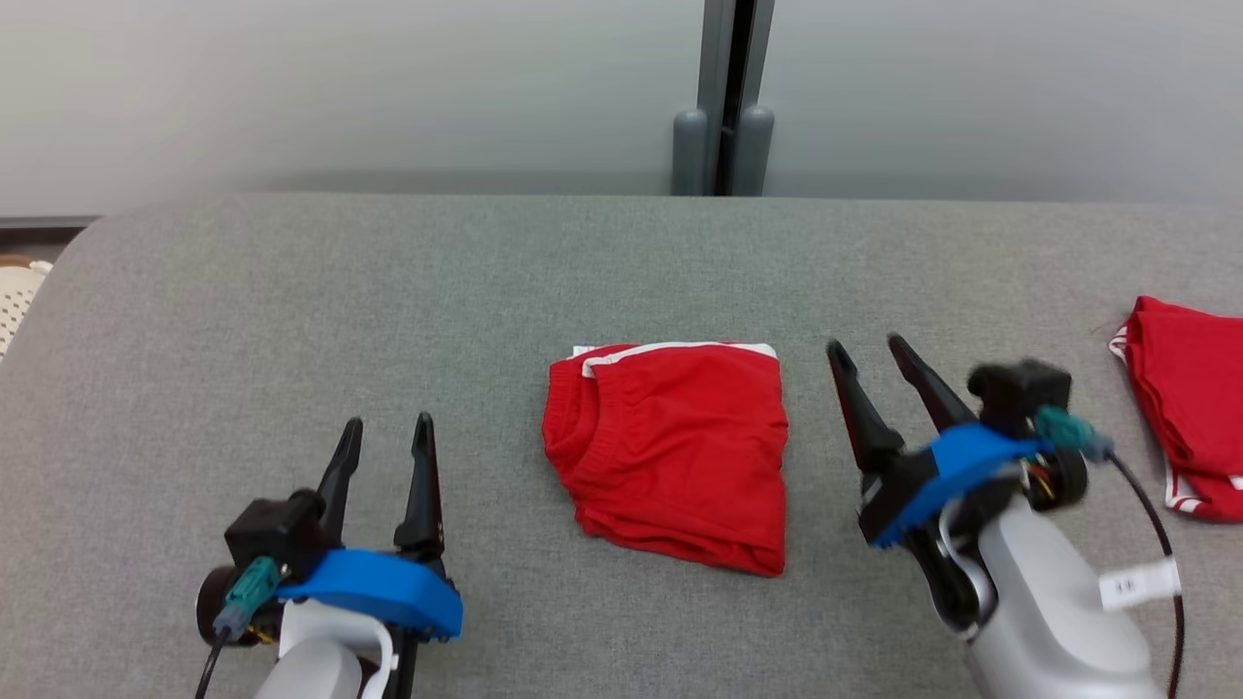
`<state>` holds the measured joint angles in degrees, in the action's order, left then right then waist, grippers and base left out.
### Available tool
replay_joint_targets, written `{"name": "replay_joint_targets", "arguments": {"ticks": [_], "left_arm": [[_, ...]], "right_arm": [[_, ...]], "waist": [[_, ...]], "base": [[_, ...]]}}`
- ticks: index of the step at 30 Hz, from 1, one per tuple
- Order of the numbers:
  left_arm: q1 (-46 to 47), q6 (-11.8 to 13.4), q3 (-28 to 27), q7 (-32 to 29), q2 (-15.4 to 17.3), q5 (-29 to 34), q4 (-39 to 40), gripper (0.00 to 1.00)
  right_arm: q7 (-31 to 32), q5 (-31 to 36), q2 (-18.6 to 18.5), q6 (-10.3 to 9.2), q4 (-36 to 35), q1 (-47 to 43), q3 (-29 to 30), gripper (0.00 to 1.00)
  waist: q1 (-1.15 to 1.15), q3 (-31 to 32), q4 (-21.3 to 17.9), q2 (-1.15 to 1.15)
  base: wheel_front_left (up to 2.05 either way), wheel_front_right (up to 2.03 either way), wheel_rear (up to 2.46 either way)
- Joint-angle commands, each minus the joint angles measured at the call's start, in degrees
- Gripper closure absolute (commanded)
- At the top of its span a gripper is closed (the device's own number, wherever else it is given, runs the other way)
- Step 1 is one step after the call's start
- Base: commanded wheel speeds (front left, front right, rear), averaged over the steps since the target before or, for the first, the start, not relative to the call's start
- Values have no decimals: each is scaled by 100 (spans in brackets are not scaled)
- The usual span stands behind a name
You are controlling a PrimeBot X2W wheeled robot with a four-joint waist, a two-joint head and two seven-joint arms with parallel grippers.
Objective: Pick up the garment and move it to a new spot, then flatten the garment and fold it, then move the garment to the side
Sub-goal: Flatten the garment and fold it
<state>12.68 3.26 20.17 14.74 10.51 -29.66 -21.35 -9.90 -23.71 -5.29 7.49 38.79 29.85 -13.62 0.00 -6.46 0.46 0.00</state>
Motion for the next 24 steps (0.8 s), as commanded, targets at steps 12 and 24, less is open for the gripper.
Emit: {"name": "replay_joint_targets", "arguments": {"ticks": [12,24], "left_arm": [[-854,76,-307,49,55,59,56,0],[-1329,89,-501,51,19,117,186,0]], "right_arm": [[-457,1126,241,1,-1262,-1826,1295,0],[-433,1000,237,1,-1506,-2394,895,0]], "waist": [[0,431,-178,0],[0,632,-235,0]], "base": [[0,0,0],[0,0,0]]}}
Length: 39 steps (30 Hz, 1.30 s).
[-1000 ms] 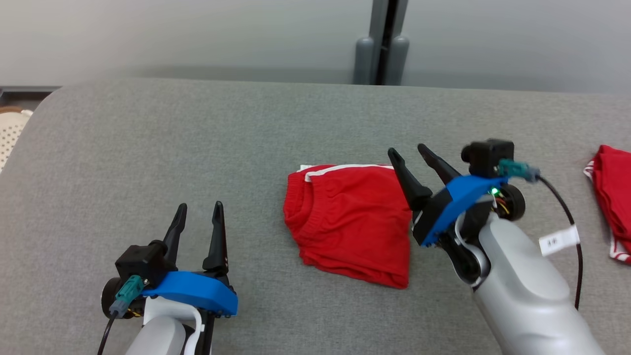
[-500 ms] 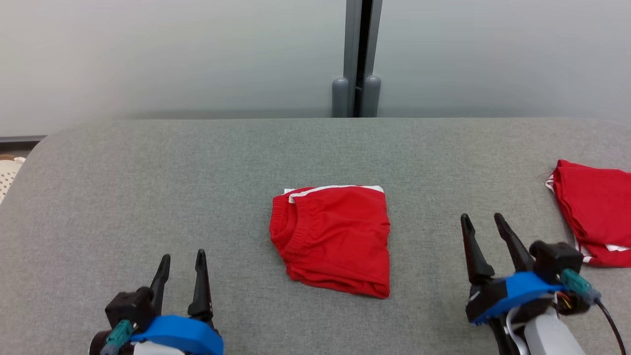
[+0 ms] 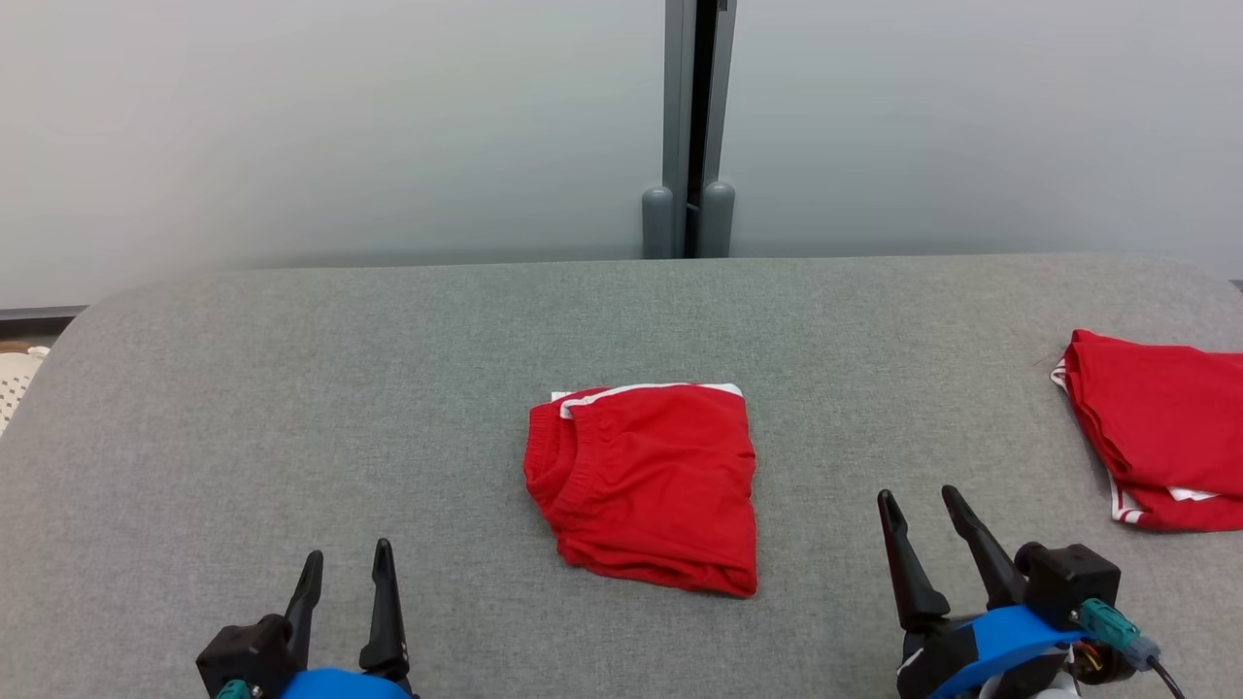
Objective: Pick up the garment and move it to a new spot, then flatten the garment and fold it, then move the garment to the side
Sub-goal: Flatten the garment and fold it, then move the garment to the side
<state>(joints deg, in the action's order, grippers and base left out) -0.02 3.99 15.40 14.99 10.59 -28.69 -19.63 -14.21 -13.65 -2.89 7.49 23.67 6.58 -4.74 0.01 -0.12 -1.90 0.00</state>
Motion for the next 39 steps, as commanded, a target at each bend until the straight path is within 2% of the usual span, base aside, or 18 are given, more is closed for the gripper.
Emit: {"name": "replay_joint_targets", "arguments": {"ticks": [1,18,25,27,39], "left_arm": [[-67,16,-20,26,10,30,12,0],[17,37,37,26,24,99,77,0],[140,48,71,23,34,105,83,0],[188,55,55,21,50,104,75,0],[451,57,-133,25,-93,56,8,0]], "right_arm": [[2,-6,-1,1,11,-69,9,0],[62,155,-1,1,57,-24,122,0],[417,436,0,1,179,283,114,0],[678,494,1,1,224,449,57,0],[3387,71,-3,1,787,2051,119,0]], "waist": [[-1,3,7,0],[-1,-34,59,0],[-1,-144,111,0],[-1,-195,146,0],[-1,-706,615,0]], "base": [[0,0,0],[0,0,0],[0,0,0],[0,0,0],[0,0,0]]}}
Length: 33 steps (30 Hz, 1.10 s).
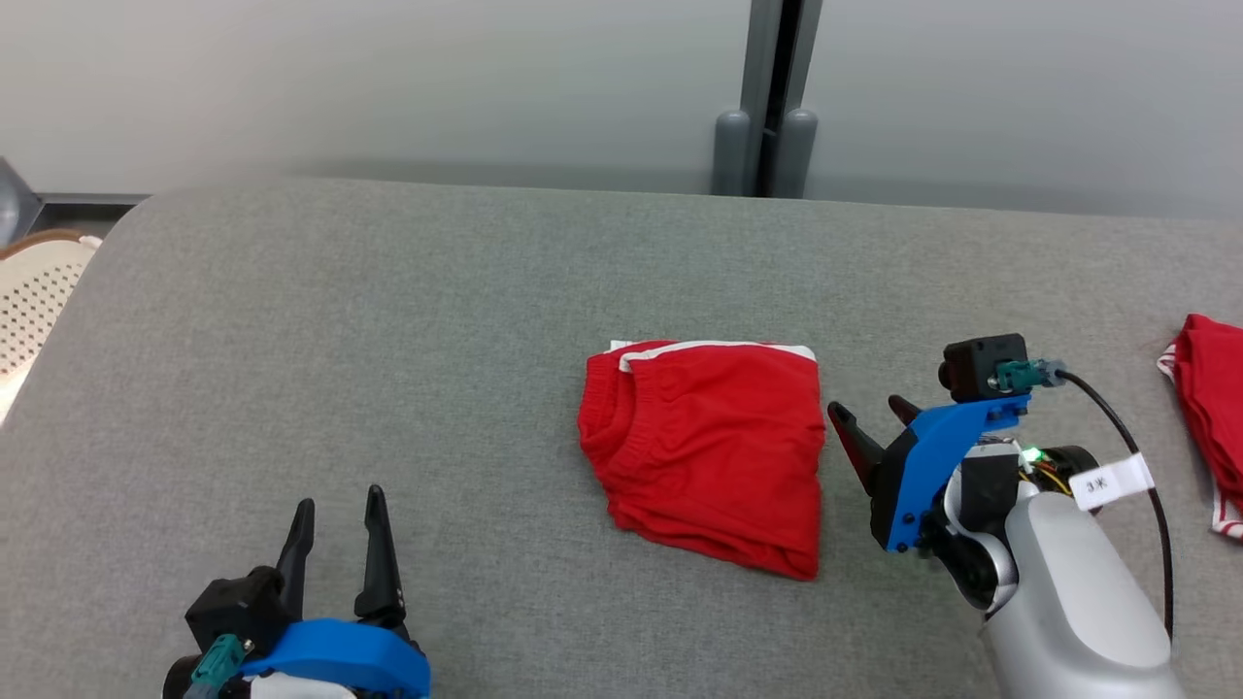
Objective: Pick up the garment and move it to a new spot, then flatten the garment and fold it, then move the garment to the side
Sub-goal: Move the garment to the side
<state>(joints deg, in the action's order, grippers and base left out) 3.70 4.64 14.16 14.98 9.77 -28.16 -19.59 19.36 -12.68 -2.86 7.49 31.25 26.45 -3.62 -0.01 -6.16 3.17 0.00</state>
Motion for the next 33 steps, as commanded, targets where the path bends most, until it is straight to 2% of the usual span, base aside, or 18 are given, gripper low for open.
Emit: {"name": "replay_joint_targets", "arguments": {"ticks": [1,7,10,11,12,13,15,16,24,30,33], "left_arm": [[92,-17,-22,26,-34,14,-5,0],[191,-117,-158,27,-195,131,-60,0],[225,-165,-198,27,-234,196,-89,0],[231,-179,-221,27,-251,216,-100,0],[241,-196,-245,27,-268,224,-110,0],[249,-206,-271,27,-284,250,-119,0],[270,-219,-301,27,-312,291,-115,0],[281,-234,-314,27,-320,318,-107,0],[372,-340,-303,27,-318,515,-65,0],[493,-429,-198,25,-288,632,67,0],[543,-438,-153,-17,-211,680,182,0]], "right_arm": [[203,-56,-9,1,109,129,24,0],[922,-281,-8,1,585,351,85,0],[1009,-458,-8,1,711,401,5,0],[1012,-539,-8,1,751,398,-45,6],[979,-630,-6,1,784,395,-79,36],[911,-678,-6,1,800,410,-117,55],[737,-619,-7,1,838,508,-199,79],[633,-560,-8,1,856,558,-260,100],[188,-457,-42,1,903,799,-568,100],[19,-487,-314,1,518,758,-763,100],[-5,-554,-472,1,194,625,-810,100]], "waist": [[1,-146,161,0],[1,-359,458,0],[1,-400,511,0],[1,-410,517,0],[1,-419,517,0],[1,-428,510,0],[1,-449,475,0],[1,-463,447,0],[1,-513,15,0],[1,-638,-767,0],[1,-753,-1286,0]], "base": [[0,0,0],[0,0,0],[0,0,0],[0,0,0],[0,0,0],[0,0,0],[0,0,0],[0,0,0],[0,0,0],[0,0,0],[0,0,0]]}}
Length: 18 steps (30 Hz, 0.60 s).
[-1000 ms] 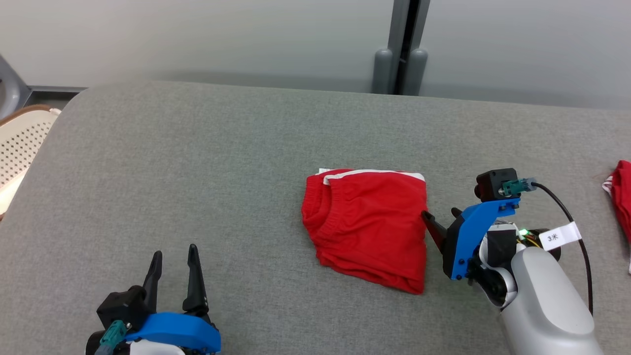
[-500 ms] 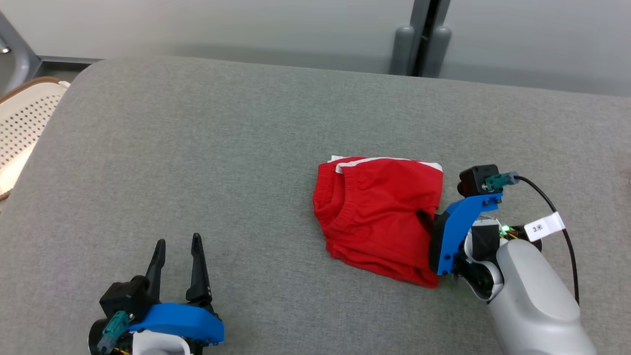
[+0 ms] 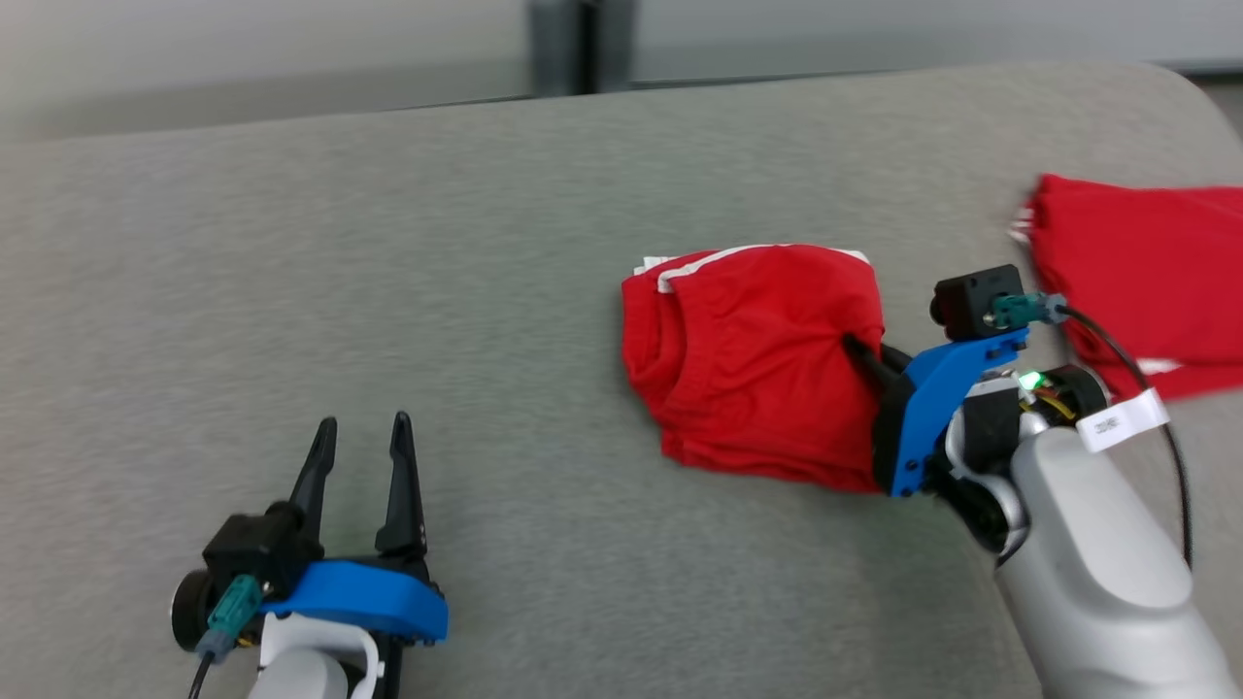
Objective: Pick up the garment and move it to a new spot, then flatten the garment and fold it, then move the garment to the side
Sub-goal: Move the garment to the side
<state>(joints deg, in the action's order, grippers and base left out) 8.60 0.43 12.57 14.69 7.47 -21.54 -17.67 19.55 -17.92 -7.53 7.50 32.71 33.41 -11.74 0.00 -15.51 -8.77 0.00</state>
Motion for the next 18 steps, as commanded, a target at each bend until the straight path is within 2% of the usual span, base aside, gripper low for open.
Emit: {"name": "replay_joint_targets", "arguments": {"ticks": [1,4,10,14,18], "left_arm": [[73,-13,16,-20,51,39,37,0],[145,-10,42,-140,141,92,204,0],[215,30,91,-451,398,207,558,0],[212,39,148,-625,494,245,721,0],[193,37,205,-716,533,247,819,0]], "right_arm": [[-33,-55,-54,-1,-66,-112,2,100],[-47,-90,-143,0,-406,-222,57,100],[-88,-174,-6,0,-821,-379,105,100],[-170,-179,113,0,-817,-390,89,100],[-182,-107,75,0,-709,-182,101,100]], "waist": [[0,135,-272,0],[0,-21,-783,0],[0,-335,-1632,0],[0,-407,-1840,0],[0,-392,-1763,0]], "base": [[0,0,0],[0,0,0],[0,0,0],[0,0,0],[0,0,0]]}}
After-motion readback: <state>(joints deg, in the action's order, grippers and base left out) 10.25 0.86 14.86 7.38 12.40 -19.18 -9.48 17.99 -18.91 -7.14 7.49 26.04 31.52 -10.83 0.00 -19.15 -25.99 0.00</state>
